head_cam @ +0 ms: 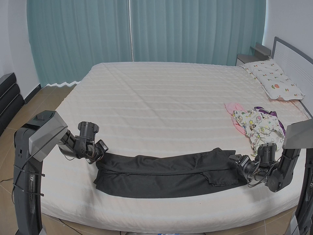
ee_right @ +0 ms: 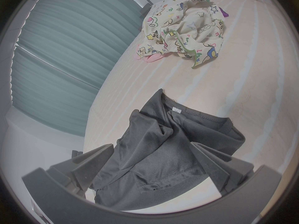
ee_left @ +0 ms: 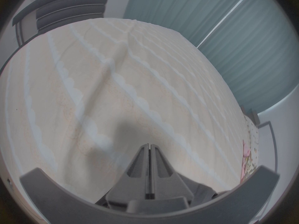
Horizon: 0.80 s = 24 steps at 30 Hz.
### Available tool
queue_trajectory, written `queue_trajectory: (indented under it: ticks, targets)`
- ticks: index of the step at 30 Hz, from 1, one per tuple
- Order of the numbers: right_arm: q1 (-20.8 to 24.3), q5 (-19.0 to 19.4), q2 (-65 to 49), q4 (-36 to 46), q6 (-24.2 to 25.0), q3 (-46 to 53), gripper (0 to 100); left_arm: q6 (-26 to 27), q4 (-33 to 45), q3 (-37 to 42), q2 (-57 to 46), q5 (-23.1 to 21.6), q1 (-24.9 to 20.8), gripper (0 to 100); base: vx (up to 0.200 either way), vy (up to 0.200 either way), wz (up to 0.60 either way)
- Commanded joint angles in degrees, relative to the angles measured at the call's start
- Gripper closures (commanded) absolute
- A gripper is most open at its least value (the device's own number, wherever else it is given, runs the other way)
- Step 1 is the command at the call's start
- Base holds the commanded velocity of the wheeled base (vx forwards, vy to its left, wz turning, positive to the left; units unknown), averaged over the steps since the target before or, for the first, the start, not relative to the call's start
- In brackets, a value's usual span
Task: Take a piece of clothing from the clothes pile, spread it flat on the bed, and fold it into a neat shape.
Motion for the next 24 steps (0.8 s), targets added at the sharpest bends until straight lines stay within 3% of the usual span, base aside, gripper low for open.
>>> queue_trajectory:
  ticks: [1, 15, 16, 24]
  targets:
    - [0.04, 0.02, -0.06, -0.01, 0.00, 0.32, 0, -2.53, -0.24, 0.05, -0.23, 0.28, 0.88, 100, 0.000, 0.000, 0.00]
    - [-0.13, 0.02, -0.33, -0.19, 0.09, 0.41, 0, -3.40, -0.59, 0.05, -0.23, 0.36, 1.93, 100, 0.000, 0.000, 0.00]
    - [-0.13, 0.02, -0.33, -0.19, 0.09, 0.41, 0, -3.40, -0.59, 0.22, -0.23, 0.36, 1.84, 0, 0.000, 0.000, 0.00]
    - [-0.48, -0.07, -1.47, -0.10, 0.00, -0.47, 0, -3.84, -0.59, 0.66, -0.93, -0.60, 2.28, 0, 0.000, 0.000, 0.00]
